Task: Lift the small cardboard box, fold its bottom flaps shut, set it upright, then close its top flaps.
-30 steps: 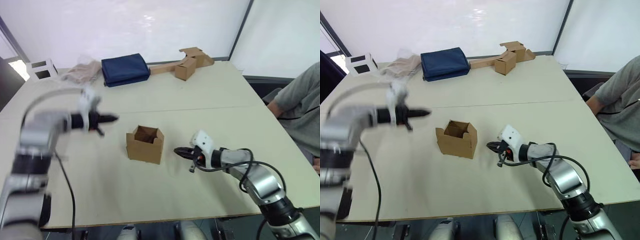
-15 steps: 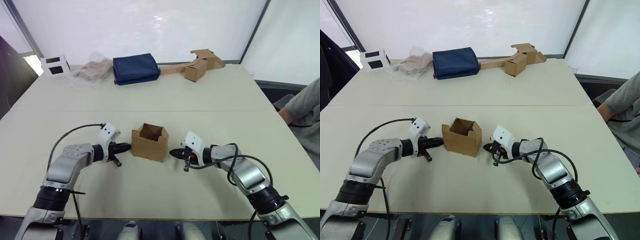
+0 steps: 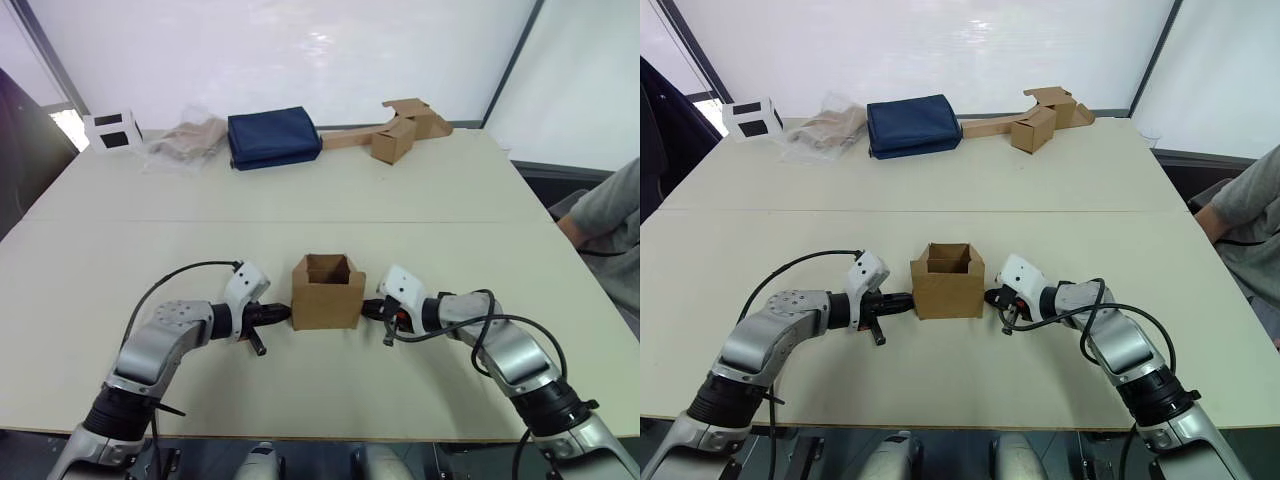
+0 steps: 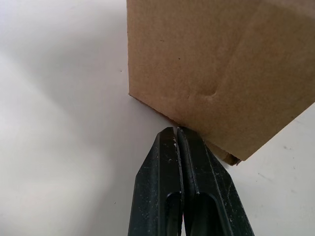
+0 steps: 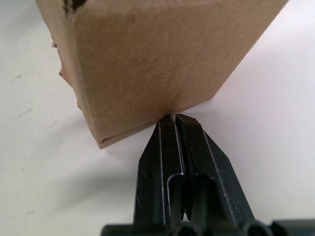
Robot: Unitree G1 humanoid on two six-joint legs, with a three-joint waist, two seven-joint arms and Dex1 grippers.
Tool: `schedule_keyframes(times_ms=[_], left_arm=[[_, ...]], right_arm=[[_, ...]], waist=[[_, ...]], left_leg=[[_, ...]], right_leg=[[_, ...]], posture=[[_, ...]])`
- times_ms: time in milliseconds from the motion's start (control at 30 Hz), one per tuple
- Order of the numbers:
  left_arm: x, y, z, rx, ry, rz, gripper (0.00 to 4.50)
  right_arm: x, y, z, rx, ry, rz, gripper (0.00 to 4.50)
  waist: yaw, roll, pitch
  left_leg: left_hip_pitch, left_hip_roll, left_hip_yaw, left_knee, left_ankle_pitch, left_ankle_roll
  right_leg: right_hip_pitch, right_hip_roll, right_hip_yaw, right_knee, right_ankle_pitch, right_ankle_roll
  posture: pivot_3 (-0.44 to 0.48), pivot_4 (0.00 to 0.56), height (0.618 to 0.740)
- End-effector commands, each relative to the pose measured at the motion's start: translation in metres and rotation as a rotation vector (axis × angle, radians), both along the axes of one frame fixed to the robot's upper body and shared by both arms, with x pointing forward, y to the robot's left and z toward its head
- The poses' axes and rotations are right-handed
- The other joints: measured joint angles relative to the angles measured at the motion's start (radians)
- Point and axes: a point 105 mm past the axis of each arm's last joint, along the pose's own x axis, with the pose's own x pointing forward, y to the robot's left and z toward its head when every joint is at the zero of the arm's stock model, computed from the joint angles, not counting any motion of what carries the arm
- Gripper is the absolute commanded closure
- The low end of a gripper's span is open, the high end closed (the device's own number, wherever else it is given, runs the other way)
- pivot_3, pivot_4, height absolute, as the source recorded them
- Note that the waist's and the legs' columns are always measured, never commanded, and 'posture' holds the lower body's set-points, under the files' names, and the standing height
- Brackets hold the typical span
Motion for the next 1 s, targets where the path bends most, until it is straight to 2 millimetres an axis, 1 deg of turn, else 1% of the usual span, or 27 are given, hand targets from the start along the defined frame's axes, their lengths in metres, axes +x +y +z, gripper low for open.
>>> schedule_keyframes(times_ms=[33,100,167,267,300,367,433,533,633,700,833,1000], left_arm=[[0.0,0.005,0.0,0.02,-0.009,-0.007,4.44],[0.0,0.01,-0.001,0.034,-0.014,-0.003,4.44],[0.002,0.018,-0.001,0.053,-0.019,0.005,4.44],[0.006,0.032,0.008,0.059,-0.048,0.019,4.44],[0.009,0.037,0.017,0.046,-0.061,0.02,4.44],[0.012,0.042,0.028,0.03,-0.074,0.017,4.44],[0.012,0.044,0.048,0.011,-0.104,-0.027,4.44],[0.012,0.038,0.078,-0.019,-0.155,-0.099,4.44],[0.015,0.026,0.096,-0.035,-0.205,-0.142,4.44],[0.018,0.019,0.101,-0.029,-0.232,-0.159,4.44],[0.019,0.009,0.104,-0.036,-0.251,-0.185,4.44],[0.016,0.005,0.109,-0.05,-0.256,-0.211,4.44]], right_arm=[[-0.007,0.005,0.01,0.025,-0.036,0.035,4.5],[-0.011,0.005,0.008,0.016,-0.033,0.048,4.5],[-0.012,0.0,0.009,0.001,-0.043,0.038,4.5],[-0.011,-0.011,0.014,-0.03,-0.077,0.028,4.5],[-0.008,-0.018,0.02,-0.032,-0.098,0.017,4.5],[-0.005,-0.024,0.027,-0.03,-0.12,0.005,4.5],[0.001,-0.032,0.041,-0.035,-0.174,0.008,4.5],[0.011,-0.035,0.063,-0.011,-0.243,0.012,4.5],[0.017,-0.027,0.083,0.071,-0.269,0.03,4.5],[0.017,-0.02,0.091,0.111,-0.269,0.059,4.5],[0.01,-0.008,0.092,0.123,-0.251,0.125,4.5],[0.005,-0.004,0.096,0.15,-0.245,0.14,4.5]], waist=[[0.0,0.0,0.0],[-0.001,0.0,0.0],[-0.002,0.0,0.0],[-0.001,0.0,0.0],[-0.002,0.0,0.0],[-0.001,0.0,0.0],[-0.001,0.0,0.0],[-0.001,0.0,0.001],[-0.002,0.0,0.001],[-0.003,0.0,0.0],[-0.004,0.0,0.0],[-0.008,0.0,0.001]], left_leg=[[0.0,0.0,0.0,0.0,0.0,0.0],[0.0,0.0,0.0,0.0,0.0,0.0],[0.0,0.0,0.0,0.0,0.0,0.0],[0.001,0.0,0.0,0.0,0.0,0.0],[0.001,0.0,0.0,0.0,0.0,0.0],[0.001,0.0,0.0,0.0,0.0,0.0],[0.001,0.0,0.0,-0.001,0.0,0.0],[0.0,0.0,0.0,0.0,0.0,0.0],[0.0,0.0,0.0,0.0,0.0,0.0],[0.0,0.0,0.0,-0.001,0.0,0.0],[0.0,0.0,0.0,-0.001,0.0,0.0],[0.0,0.0,0.0,-0.001,0.0,0.0]], right_leg=[[0.0,0.0,0.0,0.0,0.0,0.0],[0.0,0.0,0.0,0.0,0.0,0.0],[0.0,0.0,0.0,0.0,0.0,0.0],[0.0,0.001,0.0,0.0,0.0,0.0],[0.0,0.001,0.0,0.0,0.0,0.0],[0.0,0.001,0.0,0.0,0.0,0.0],[0.0,0.001,0.0,0.0,0.0,0.0],[0.0,0.0,0.0,0.0,0.0,0.0],[0.0,0.001,0.0,0.0,0.0,0.0],[0.0,0.001,0.0,-0.001,0.0,0.0],[0.0,0.001,0.0,-0.001,0.0,0.0],[0.0,0.001,0.0,-0.001,0.0,0.0]], posture=[[0.0,0.15,0.74],[0.0,0.15,0.74],[0.0,0.15,0.74],[0.0,0.15,0.74],[0.0,0.15,0.74],[0.0,0.15,0.74],[0.0,0.15,0.74],[0.0,0.15,0.74],[0.0,0.15,0.74],[0.0,0.15,0.74],[0.0,0.15,0.74],[0.0,0.15,0.74]])
